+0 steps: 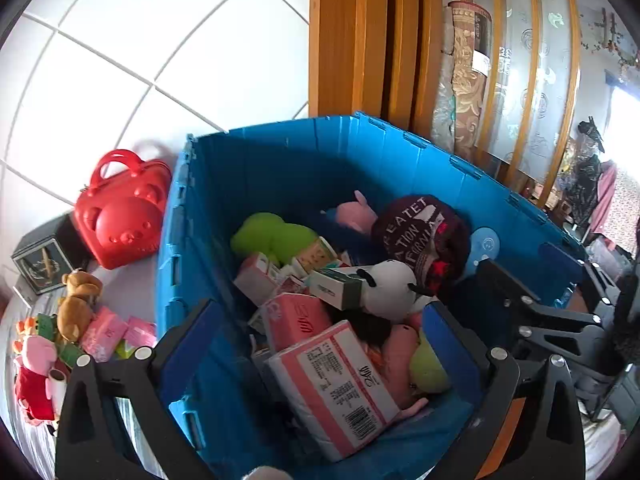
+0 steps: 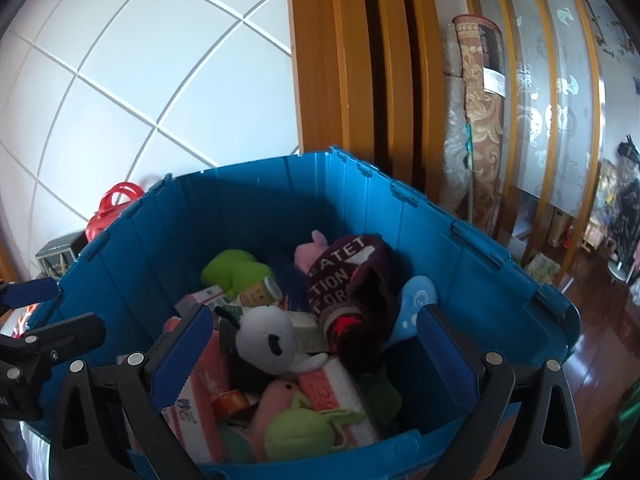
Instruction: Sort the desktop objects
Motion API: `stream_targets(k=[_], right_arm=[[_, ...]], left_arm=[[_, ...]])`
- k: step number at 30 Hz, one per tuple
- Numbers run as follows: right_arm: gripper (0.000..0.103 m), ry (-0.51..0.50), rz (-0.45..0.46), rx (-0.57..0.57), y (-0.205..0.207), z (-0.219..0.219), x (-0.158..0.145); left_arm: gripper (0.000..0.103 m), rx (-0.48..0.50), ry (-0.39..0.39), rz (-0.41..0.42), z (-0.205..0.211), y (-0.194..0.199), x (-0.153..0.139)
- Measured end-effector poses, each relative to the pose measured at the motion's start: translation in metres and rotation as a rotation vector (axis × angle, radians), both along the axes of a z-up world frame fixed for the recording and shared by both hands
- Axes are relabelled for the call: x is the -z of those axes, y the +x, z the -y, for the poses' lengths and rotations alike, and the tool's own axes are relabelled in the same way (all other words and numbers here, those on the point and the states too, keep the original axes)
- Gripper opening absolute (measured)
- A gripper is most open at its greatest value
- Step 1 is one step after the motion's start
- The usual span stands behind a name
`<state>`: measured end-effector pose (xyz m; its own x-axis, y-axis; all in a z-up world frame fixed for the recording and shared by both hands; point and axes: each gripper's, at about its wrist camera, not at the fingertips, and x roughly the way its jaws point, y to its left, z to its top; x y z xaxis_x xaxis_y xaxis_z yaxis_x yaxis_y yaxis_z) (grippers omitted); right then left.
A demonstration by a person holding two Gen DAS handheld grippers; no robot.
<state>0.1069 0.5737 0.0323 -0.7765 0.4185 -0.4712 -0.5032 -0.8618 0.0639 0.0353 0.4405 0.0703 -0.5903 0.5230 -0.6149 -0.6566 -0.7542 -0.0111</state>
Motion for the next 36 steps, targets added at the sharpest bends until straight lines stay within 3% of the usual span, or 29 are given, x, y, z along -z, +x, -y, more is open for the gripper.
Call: stream_targets(k=[13, 26, 36], right_arm=[[0.103, 0.062, -0.053, 0.034, 0.044, 0.038, -0.039], [0.103, 0.112, -0.059, 0.057, 0.078, 0.075, -0.06], [0.103, 0.138, -0.077, 0.072, 0.09, 0.085, -0.067]], left_arm=[[0.102, 0.014, 0.09, 0.006, 0.033, 0.032, -0.019], [0.102, -0.033, 0.098, -0.079, 0.061, 0.063, -0.032], [0.102, -0.02, 0.108, -0.077, 0.063, 0.071, -0.034]])
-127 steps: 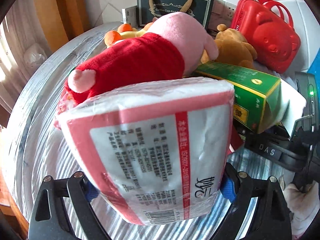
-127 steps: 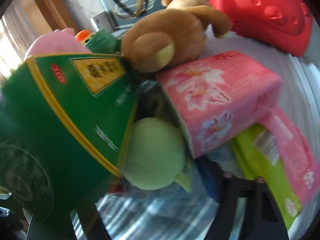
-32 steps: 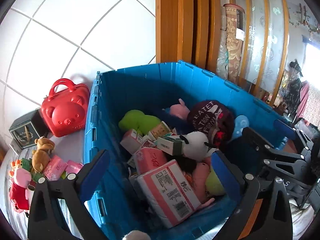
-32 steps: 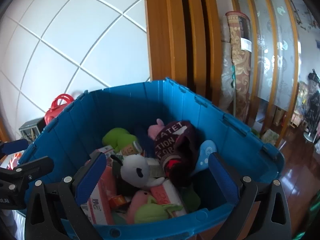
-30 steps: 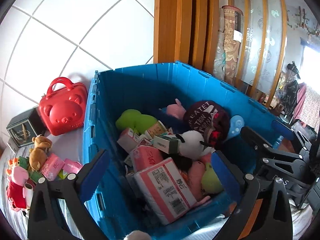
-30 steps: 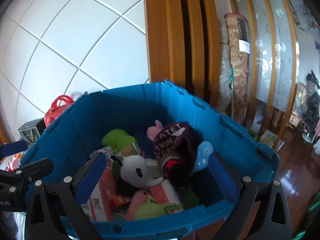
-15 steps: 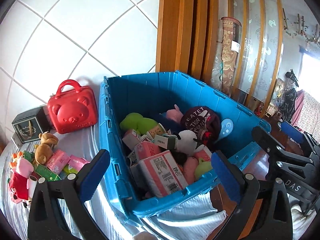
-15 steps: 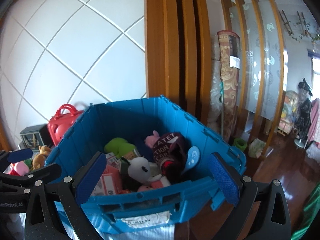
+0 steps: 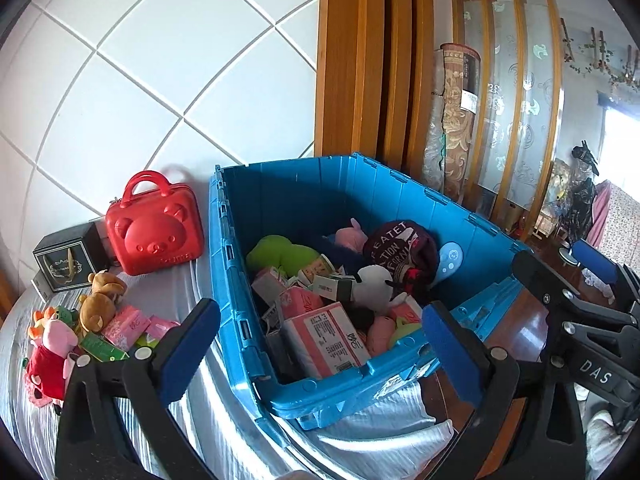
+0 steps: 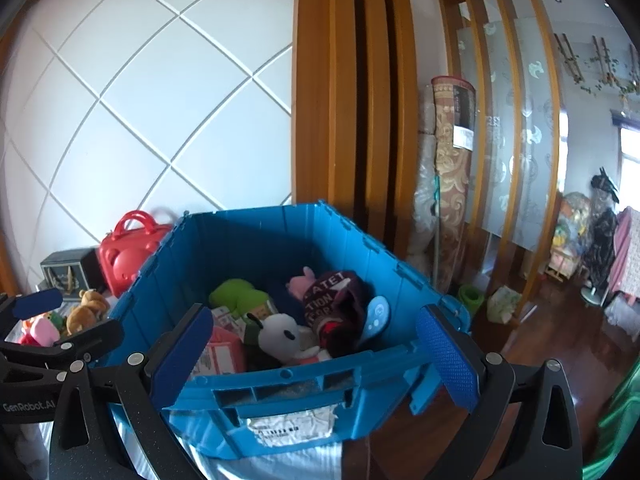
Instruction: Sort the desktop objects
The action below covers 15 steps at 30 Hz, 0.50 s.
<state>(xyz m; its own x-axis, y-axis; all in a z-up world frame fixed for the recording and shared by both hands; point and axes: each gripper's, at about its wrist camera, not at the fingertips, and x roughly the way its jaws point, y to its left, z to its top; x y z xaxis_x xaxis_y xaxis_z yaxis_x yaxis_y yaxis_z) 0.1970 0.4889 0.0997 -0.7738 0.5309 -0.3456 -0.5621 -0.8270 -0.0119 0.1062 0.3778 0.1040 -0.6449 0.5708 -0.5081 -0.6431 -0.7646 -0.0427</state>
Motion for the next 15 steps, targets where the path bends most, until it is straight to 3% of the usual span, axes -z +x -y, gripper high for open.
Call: stream_targets(k=[15], right_arm=[[0.103, -0.017, 0.0, 0.01, 0.0027, -0.0063, 0.0017]], left_arm=[[0.102, 0.003, 0.008, -0.007, 0.0029, 0.007, -0.003]])
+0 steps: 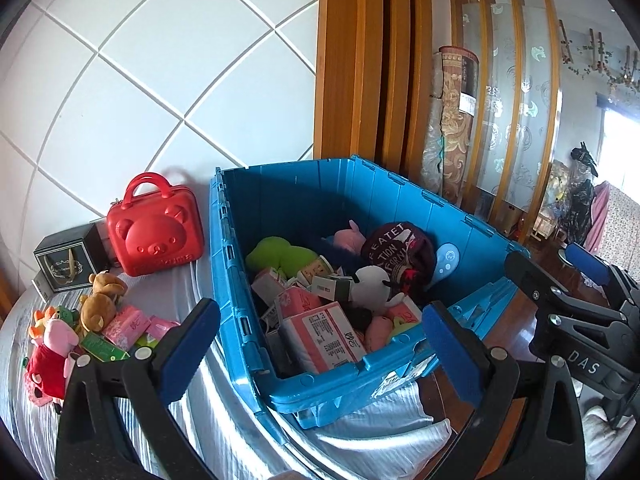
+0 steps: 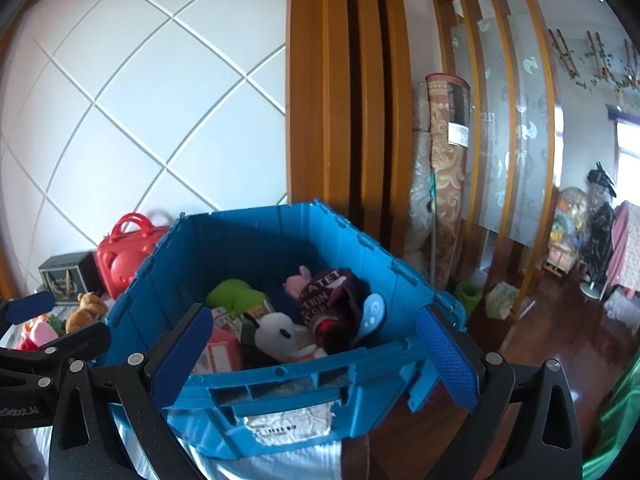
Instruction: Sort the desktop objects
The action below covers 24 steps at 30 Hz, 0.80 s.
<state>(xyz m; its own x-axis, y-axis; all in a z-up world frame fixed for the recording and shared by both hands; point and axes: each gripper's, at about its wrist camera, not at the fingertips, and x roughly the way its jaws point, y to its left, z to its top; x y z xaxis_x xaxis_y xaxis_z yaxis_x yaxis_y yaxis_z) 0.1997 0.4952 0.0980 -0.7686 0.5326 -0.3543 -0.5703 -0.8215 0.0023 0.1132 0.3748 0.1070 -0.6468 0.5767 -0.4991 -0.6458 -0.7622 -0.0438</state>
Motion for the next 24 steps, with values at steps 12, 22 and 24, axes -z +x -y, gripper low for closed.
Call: stream_targets(k=[12, 22, 24], right_arm=[[0.103, -0.017, 0.016, 0.005, -0.0034, -0.0048, 0.0057], [0.103, -0.023, 0.02, 0.003, -0.0029, -0.0052, 0.0075], [0.103, -0.025, 0.02, 0.003, -0.0024, -0.0053, 0.0081]], left_arm=[[0.102, 0.006, -0.013, 0.007, -0.0008, -0.0003, 0.0034], [0.102, 0.012, -0.02, 0.003, -0.0013, 0.0028, 0.0045], [0.102, 0.014, -0.023, 0.0, -0.0014, 0.0034, 0.0044]])
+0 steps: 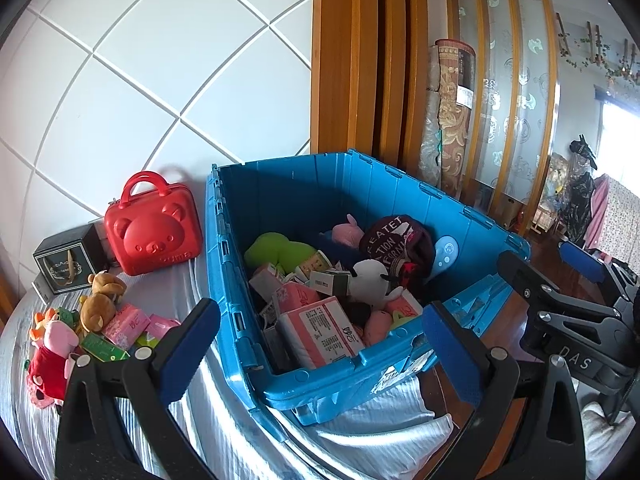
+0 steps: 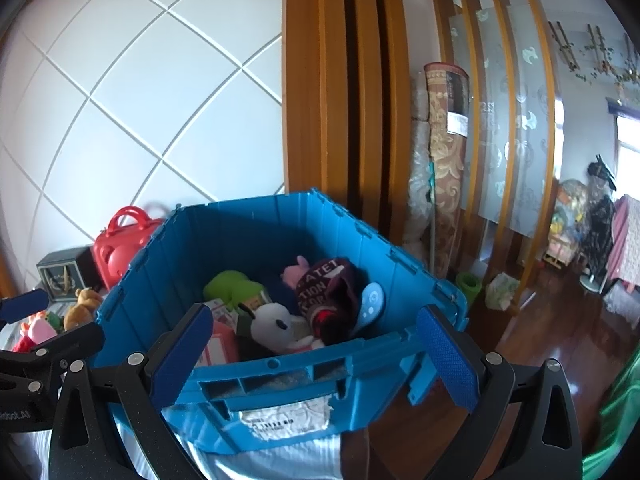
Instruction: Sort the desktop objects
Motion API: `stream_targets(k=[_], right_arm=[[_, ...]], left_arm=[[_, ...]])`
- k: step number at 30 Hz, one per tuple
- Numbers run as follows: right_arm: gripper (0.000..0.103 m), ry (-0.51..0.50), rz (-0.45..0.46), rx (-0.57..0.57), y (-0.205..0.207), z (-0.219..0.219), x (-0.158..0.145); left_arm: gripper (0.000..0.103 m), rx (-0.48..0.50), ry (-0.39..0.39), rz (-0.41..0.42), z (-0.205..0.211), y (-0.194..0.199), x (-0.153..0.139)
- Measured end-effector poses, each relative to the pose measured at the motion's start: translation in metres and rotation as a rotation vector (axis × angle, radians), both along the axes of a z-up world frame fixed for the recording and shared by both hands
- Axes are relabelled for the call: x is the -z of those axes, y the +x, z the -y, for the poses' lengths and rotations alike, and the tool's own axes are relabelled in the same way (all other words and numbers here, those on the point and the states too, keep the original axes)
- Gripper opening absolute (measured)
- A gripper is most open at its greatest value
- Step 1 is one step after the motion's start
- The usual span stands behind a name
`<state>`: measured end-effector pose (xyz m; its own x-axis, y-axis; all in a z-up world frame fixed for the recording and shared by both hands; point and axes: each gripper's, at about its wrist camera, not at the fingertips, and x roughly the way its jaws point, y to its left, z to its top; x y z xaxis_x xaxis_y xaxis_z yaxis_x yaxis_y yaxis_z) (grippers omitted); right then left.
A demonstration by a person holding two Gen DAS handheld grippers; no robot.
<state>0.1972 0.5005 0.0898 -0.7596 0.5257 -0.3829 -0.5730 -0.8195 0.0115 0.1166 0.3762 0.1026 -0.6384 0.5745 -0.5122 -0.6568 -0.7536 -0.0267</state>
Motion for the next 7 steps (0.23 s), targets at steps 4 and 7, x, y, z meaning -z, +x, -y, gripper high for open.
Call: stream_targets(k=[4, 7], right_arm=[[0.103, -0.004, 0.001, 0.003, 0.0001, -0.0009, 0.001], [0.103, -0.005, -0.001, 0.004, 0.0011, -0.0018, 0.0007]], left_arm=[[0.102, -0.002, 0.004, -0.001, 0.0008, 0.0014, -0.0005], [0.102, -0.003, 0.007, -0.003, 0.0015, 0.0021, -0.0011]])
